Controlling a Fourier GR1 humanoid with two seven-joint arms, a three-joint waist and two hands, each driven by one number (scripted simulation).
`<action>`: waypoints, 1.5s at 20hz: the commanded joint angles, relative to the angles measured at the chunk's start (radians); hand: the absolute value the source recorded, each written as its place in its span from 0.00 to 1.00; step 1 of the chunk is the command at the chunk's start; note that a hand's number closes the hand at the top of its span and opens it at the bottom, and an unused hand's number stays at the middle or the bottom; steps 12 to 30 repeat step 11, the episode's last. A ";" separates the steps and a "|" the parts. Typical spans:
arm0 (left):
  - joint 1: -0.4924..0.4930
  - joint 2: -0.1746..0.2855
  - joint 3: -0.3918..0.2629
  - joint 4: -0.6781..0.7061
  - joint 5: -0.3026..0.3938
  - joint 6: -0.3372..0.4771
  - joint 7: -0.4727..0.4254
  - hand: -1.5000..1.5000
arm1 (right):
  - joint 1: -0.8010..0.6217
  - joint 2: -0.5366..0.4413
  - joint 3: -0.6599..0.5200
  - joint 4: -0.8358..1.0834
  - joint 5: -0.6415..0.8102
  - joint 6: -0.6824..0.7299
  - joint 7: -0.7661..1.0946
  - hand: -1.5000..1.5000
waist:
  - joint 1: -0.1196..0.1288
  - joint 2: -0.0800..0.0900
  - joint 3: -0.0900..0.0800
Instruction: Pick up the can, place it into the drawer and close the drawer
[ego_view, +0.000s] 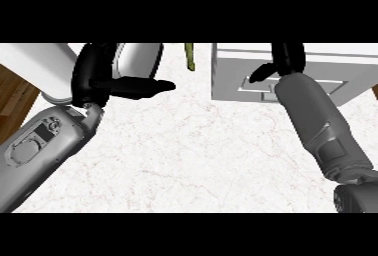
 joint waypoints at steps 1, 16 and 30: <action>0.036 0.008 0.011 -0.015 -0.006 0.009 -0.010 0.00 | -0.078 0.069 -0.122 -0.045 -0.155 0.023 -0.042 0.00 | 0.024 -0.008 -0.002; 0.083 0.005 0.049 -0.035 -0.019 -0.008 -0.002 0.00 | -0.104 0.077 -0.252 -0.040 -0.330 0.170 -0.119 0.00 | -0.019 -0.015 -0.005; 0.083 0.005 0.049 -0.035 -0.019 -0.008 -0.002 0.00 | -0.104 0.077 -0.252 -0.040 -0.330 0.170 -0.119 0.00 | -0.019 -0.015 -0.005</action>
